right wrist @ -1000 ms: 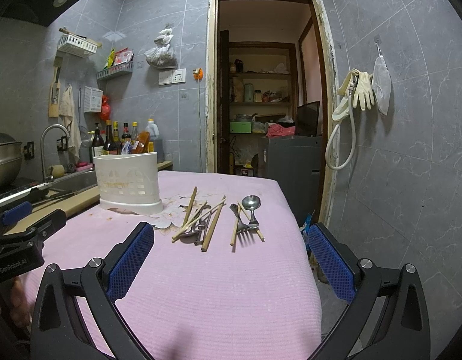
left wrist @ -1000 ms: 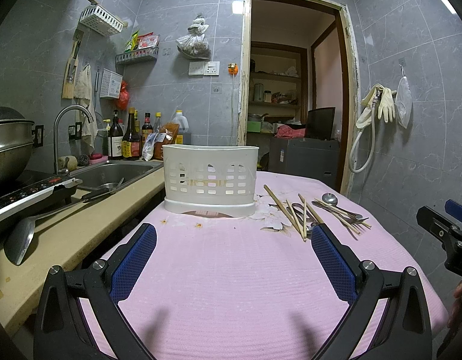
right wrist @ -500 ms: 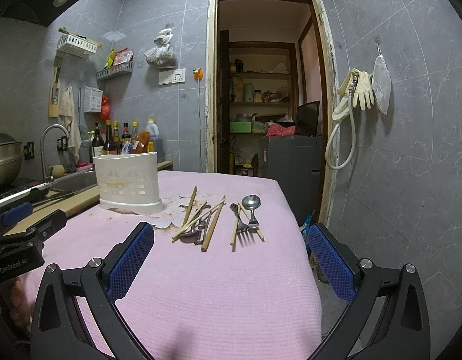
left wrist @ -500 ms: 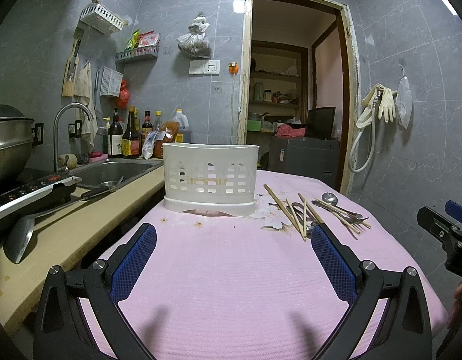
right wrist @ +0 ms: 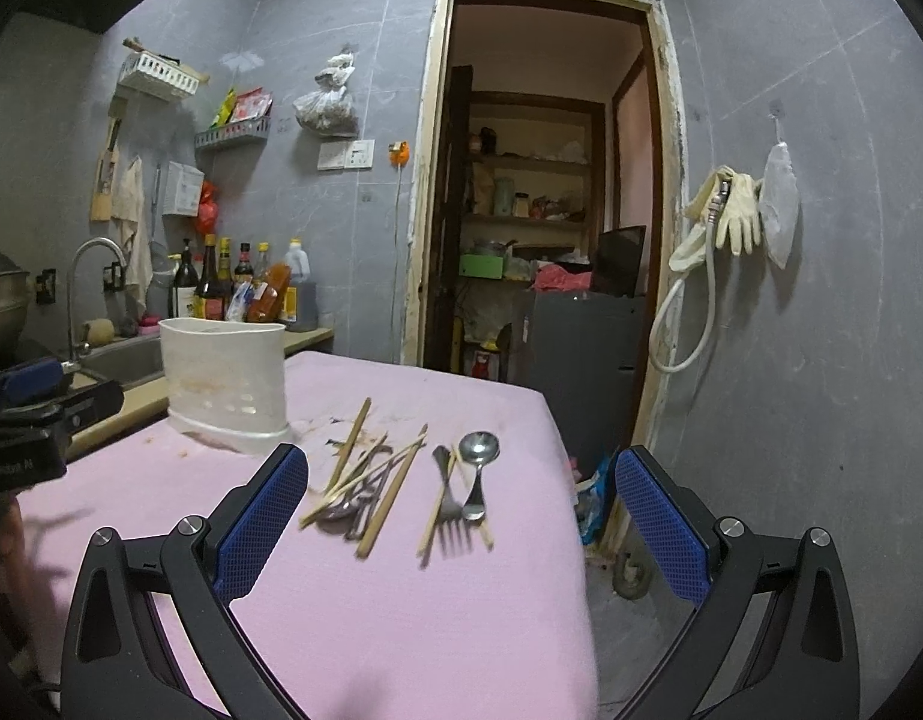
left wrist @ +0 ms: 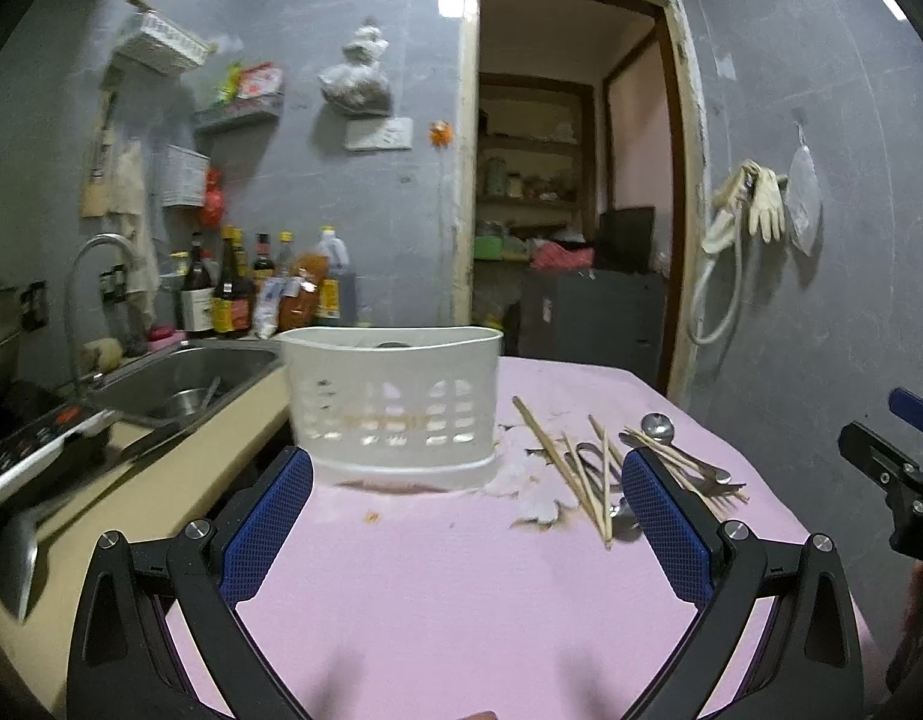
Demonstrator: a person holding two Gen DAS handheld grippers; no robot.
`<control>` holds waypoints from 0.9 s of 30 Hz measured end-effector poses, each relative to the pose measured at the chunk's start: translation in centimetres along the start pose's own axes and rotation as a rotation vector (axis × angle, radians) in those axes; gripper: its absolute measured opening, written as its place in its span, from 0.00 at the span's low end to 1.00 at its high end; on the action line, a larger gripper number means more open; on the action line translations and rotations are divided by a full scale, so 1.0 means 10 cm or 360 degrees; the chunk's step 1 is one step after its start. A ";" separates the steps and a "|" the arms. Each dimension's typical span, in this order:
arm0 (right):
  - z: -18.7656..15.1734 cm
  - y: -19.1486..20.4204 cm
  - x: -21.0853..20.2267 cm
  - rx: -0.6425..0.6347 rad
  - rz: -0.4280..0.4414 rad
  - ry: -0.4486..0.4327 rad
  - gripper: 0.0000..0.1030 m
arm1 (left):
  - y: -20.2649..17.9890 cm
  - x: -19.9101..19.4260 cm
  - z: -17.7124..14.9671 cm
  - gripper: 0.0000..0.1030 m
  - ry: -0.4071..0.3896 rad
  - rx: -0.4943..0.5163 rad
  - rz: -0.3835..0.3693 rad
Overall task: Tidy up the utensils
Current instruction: 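Grasp a wooden chopstick with the left tool while the right tool grasps a metal spoon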
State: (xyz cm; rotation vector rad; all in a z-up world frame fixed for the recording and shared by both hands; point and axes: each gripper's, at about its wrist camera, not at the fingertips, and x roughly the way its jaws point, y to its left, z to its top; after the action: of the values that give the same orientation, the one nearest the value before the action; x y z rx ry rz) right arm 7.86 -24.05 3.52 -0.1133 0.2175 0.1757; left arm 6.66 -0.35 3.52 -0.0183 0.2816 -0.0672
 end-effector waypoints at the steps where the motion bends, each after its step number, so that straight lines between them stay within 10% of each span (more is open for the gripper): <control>1: 0.03 -0.04 0.07 -0.0013 0.0006 0.0017 1.00 | -0.01 0.09 0.06 0.98 0.0035 0.0008 -0.0021; 19: 0.18 -0.61 1.62 -0.0053 0.0217 0.0528 1.00 | -0.52 1.60 0.23 0.97 0.0561 0.0110 -0.0111; 27: 0.08 -0.71 2.16 -0.0021 0.0317 0.0760 0.69 | -0.62 2.20 0.17 0.56 0.0805 0.0103 -0.0086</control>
State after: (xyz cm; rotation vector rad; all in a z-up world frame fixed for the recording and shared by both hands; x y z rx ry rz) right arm 30.12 -27.44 0.16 -0.1458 0.7046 0.3477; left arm 27.79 -8.07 -0.79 0.0564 0.7843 -0.1346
